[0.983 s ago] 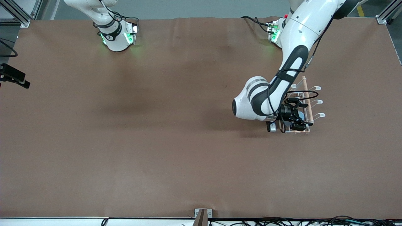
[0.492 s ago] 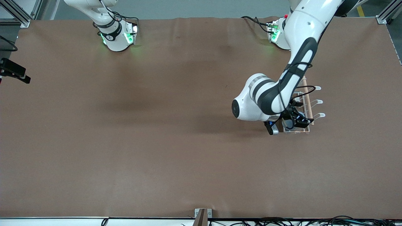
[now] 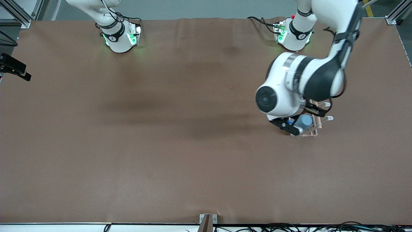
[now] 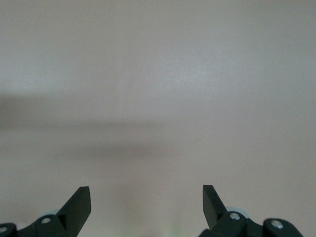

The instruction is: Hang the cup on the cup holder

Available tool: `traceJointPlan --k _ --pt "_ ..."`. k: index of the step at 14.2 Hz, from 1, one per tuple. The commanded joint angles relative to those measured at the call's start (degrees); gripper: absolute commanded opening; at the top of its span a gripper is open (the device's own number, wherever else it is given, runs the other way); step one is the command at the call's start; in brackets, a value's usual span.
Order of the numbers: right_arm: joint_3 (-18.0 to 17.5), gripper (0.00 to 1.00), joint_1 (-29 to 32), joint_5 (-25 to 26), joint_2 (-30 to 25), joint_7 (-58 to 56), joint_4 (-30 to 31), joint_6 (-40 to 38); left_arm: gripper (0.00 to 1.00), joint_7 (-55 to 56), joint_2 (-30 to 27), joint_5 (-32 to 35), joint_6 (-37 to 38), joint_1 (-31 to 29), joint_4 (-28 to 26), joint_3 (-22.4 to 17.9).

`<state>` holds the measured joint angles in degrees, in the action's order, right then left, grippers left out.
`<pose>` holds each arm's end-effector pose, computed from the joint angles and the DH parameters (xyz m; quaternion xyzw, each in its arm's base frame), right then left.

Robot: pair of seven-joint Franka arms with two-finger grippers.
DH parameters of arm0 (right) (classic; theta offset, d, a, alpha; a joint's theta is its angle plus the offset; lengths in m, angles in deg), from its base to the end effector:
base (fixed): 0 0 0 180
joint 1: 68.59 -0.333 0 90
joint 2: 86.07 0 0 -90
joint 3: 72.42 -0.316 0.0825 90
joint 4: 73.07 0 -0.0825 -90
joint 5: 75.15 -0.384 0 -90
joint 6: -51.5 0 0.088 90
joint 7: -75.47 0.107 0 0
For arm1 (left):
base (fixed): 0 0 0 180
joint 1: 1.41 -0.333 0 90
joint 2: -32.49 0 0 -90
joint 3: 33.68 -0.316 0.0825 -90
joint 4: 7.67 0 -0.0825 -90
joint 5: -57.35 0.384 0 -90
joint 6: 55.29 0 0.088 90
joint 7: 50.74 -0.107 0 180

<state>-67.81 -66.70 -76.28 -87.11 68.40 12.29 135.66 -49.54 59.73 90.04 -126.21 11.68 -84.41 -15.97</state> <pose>0.5352 -0.0592 0.6633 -0.9999 -0.0060 0.0002 0.0106 0.5921 -0.2281 0.4470 -0.9117 0.2284 0.1992 0.2773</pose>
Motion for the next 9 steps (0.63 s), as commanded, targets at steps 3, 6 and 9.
traceJointPlan --k 3,6,9 --pt "-0.9 1.0 0.7 1.0 -1.1 0.9 1.0 0.5 1.0 3.5 -8.6 -10.0 -0.2 -7.6 3.2 0.4" --pt "-0.8 1.0 0.7 1.0 -1.0 0.9 1.0 0.7 1.0 2.7 -11.2 -13.9 -0.4 -12.6 7.0 0.5" --pt "-0.1 1.0 0.4 0.9 -0.9 1.0 1.0 0.8 1.0 2.4 -16.1 -14.2 -2.8 -14.8 7.3 0.1"
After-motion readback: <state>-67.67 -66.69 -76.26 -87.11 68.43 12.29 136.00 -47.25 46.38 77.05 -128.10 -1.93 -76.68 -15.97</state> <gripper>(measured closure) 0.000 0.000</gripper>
